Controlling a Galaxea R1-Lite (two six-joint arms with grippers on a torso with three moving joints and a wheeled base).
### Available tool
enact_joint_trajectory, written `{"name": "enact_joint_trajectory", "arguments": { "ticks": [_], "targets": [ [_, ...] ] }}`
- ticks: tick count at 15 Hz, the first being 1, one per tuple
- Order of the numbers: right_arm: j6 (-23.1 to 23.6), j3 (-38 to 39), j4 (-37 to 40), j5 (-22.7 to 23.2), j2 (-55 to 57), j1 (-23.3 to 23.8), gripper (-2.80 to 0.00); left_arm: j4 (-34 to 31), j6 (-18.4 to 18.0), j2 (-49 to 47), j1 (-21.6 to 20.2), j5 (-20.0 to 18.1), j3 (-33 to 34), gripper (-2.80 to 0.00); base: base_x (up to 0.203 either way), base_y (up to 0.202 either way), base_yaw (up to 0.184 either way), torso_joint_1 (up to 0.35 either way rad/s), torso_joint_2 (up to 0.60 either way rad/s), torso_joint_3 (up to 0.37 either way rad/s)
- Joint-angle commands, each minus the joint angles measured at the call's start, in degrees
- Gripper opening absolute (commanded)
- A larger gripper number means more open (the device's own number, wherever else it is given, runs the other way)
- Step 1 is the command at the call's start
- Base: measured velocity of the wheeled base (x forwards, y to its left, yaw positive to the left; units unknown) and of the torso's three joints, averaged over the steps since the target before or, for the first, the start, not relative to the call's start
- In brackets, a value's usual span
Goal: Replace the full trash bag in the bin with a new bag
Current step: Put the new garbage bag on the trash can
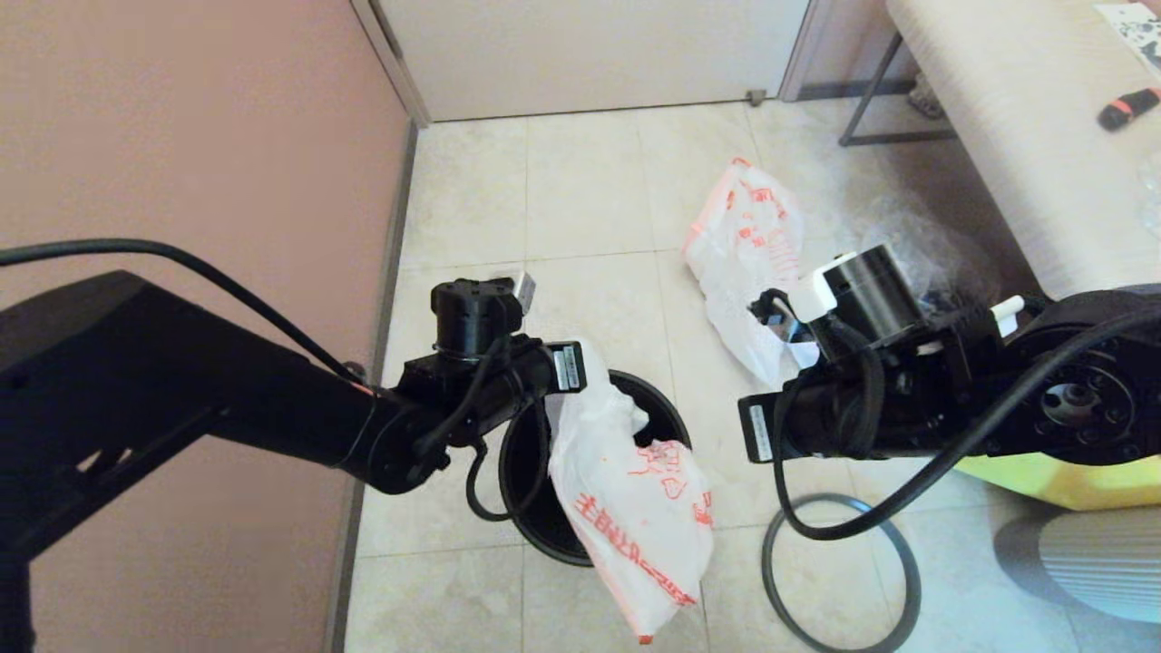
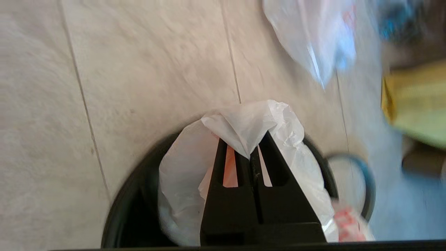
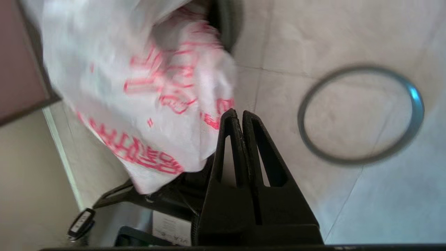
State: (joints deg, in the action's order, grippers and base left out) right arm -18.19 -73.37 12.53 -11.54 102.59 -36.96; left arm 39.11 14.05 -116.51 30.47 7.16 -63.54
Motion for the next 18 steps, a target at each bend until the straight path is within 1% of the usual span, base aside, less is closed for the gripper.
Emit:
{"name": "enact_joint_trajectory", "arguments": {
  "ticks": [1,2,4,6,7,8,9,11,13,14,16,18],
  "targets": [
    [0.76,-1.49,-0.33,-0.06,2.56,-1.18,-2.8,-1.31,2.85,-1.13,-0.92,0.19,-3.77,-2.8,0.0,0.0,0.0,0.0,0.0,0.0],
    [1.28,-2.39,-0.39,-0.06,3.43,-1.99,-2.8,-3.11,5.33,-1.03,-1.21,0.49,-5.27,-2.8,0.0,0.0,0.0,0.0,0.0,0.0],
    [1.4,-2.74,-0.53,-0.06,4.58,-4.05,-2.8,-3.34,6.25,-1.29,-1.37,2.0,-6.49,-2.8,0.0,0.0,0.0,0.0,0.0,0.0],
    [1.49,-2.74,-0.74,-0.14,4.73,-4.79,-2.8,-4.37,9.39,-1.15,-1.81,3.83,-8.97,-2.8,0.0,0.0,0.0,0.0,0.0,0.0],
    [1.49,-2.74,-1.07,-0.23,4.73,-4.79,-2.8,-5.12,9.8,-1.08,-1.99,3.97,-9.29,-2.8,0.0,0.0,0.0,0.0,0.0,0.0],
    [1.49,-2.66,-1.72,-0.85,4.99,-4.79,-2.8,-5.71,10.12,-1.0,-2.08,4.36,-9.59,-2.8,0.0,0.0,0.0,0.0,0.0,0.0],
    [1.56,-2.59,-2.16,-2.37,5.4,-4.79,-2.8,-6.53,10.88,-0.65,-1.92,4.77,-9.99,-2.8,0.0,0.0,0.0,0.0,0.0,0.0],
    [1.56,-1.55,-3.46,-5.83,6.16,-5.06,-2.8,-9.55,11.26,-0.23,-1.15,4.9,-10.25,-2.8,0.0,0.0,0.0,0.0,0.0,0.0],
    [1.45,1.53,-4.89,-9.68,6.52,-5.75,-2.8,-14.18,11.34,-0.2,-0.47,5.21,-11.29,-2.8,0.0,0.0,0.0,0.0,0.0,0.0],
    [1.39,3.96,-6.16,-10.49,6.51,-6.16,-2.8,-17.7,12.0,-0.1,0.0,5.23,-12.2,-2.8,0.0,0.0,0.0,0.0,0.0,0.0],
    [1.33,10.42,-12.67,-10.97,6.14,-7.66,-2.8,-23.16,14.98,-0.15,0.77,5.23,-15.06,-2.8,0.0,0.0,0.0,0.0,0.0,0.0],
    [1.46,17.02,-19.79,-11.05,4.7,-8.83,-2.8,-24.25,15.31,-0.55,1.26,5.23,-15.47,-2.8,0.0,0.0,0.0,0.0,0.0,0.0]
  ]
}}
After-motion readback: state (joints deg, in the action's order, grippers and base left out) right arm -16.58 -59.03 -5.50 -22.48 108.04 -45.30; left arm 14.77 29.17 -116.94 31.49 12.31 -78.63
